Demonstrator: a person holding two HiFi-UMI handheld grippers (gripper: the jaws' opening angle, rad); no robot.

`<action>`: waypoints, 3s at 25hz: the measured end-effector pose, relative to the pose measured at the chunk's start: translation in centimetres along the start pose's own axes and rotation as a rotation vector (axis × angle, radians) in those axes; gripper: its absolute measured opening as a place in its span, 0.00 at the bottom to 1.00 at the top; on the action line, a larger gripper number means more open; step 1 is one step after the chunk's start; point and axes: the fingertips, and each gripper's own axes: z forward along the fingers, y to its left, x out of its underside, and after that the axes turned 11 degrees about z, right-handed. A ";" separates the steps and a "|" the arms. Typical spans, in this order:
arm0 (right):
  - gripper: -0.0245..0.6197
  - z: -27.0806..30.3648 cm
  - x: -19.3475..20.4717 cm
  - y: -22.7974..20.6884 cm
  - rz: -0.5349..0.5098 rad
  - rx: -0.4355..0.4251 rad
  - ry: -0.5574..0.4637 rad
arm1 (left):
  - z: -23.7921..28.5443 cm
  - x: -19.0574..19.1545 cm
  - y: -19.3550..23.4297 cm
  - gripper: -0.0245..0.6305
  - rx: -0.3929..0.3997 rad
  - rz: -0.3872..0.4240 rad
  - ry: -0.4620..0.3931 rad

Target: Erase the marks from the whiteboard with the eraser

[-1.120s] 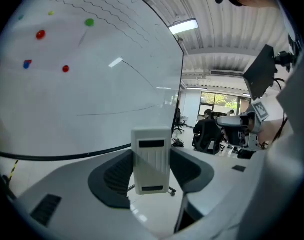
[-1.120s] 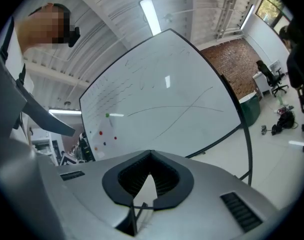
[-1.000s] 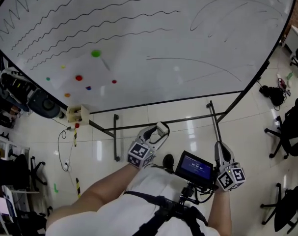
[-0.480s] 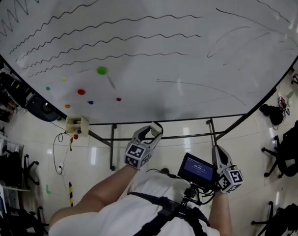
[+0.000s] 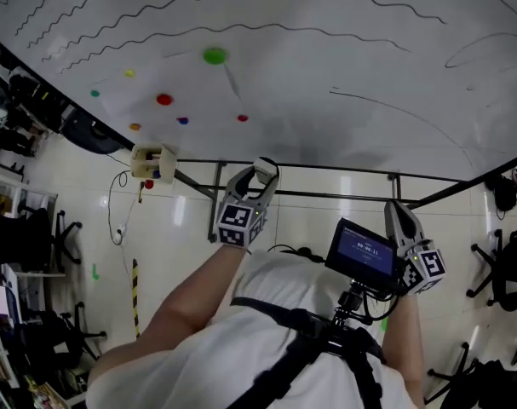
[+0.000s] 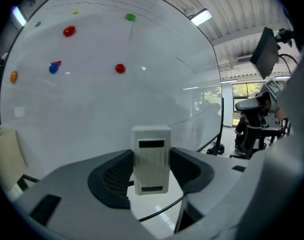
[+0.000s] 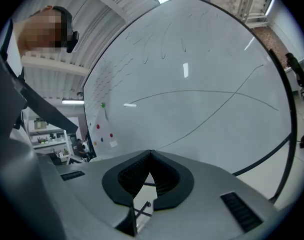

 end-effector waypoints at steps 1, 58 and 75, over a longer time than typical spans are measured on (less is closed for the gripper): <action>0.06 0.4 0.5 0.0 0.006 -0.009 0.011 | -0.1 0.4 1.0 0.43 -0.032 -0.018 0.006; 0.06 -5.3 -5.9 -17.3 0.086 -0.244 0.215 | 9.3 -7.1 -9.3 0.44 -0.607 -0.559 -0.117; 0.06 -8.8 -8.2 -20.8 0.082 -0.209 0.228 | 4.9 -5.6 -4.3 0.43 -0.558 -0.337 -0.108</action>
